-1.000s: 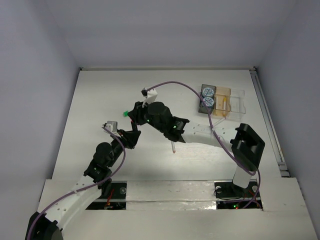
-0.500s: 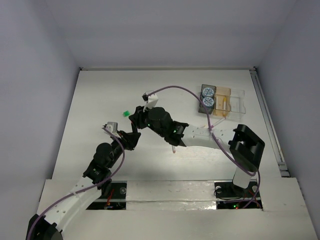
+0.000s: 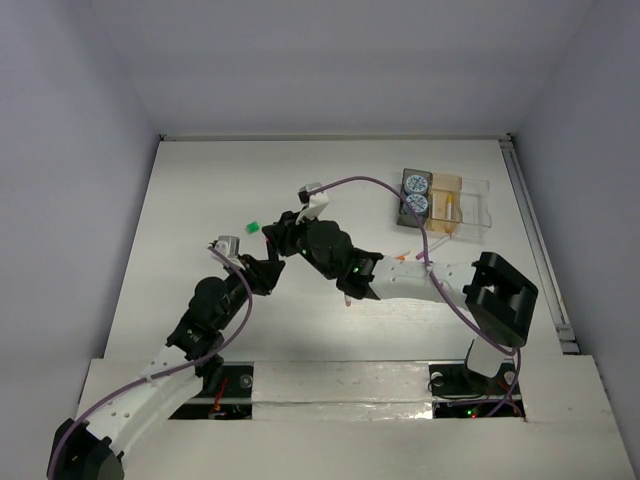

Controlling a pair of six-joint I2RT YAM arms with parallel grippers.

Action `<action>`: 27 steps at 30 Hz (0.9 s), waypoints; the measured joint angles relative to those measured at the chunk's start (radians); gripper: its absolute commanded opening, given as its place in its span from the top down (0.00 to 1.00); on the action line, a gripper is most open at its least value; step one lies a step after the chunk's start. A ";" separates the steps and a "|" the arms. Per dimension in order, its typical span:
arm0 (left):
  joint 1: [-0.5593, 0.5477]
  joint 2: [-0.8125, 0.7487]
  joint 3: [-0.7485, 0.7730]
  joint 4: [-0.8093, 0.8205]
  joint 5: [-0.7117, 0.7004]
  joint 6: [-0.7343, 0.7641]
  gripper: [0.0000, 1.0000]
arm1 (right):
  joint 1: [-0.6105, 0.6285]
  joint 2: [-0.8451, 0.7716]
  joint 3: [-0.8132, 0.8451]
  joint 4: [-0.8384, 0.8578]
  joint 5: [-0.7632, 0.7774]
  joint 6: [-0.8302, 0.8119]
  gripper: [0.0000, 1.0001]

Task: Sort the stationery into containers
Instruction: Close the pen cap on the pen.

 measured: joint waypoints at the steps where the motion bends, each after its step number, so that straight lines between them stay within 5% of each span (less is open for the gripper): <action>1: -0.001 0.004 0.006 0.001 0.000 0.000 1.00 | 0.000 -0.004 -0.006 0.011 0.000 0.006 1.00; 16: -0.019 0.115 0.105 -0.015 0.072 0.027 1.00 | -0.014 -0.097 -0.129 0.090 0.000 0.093 1.00; 27: -0.031 0.165 0.106 -0.051 0.097 0.048 1.00 | -0.023 -0.119 -0.137 -0.041 -0.048 0.093 1.00</action>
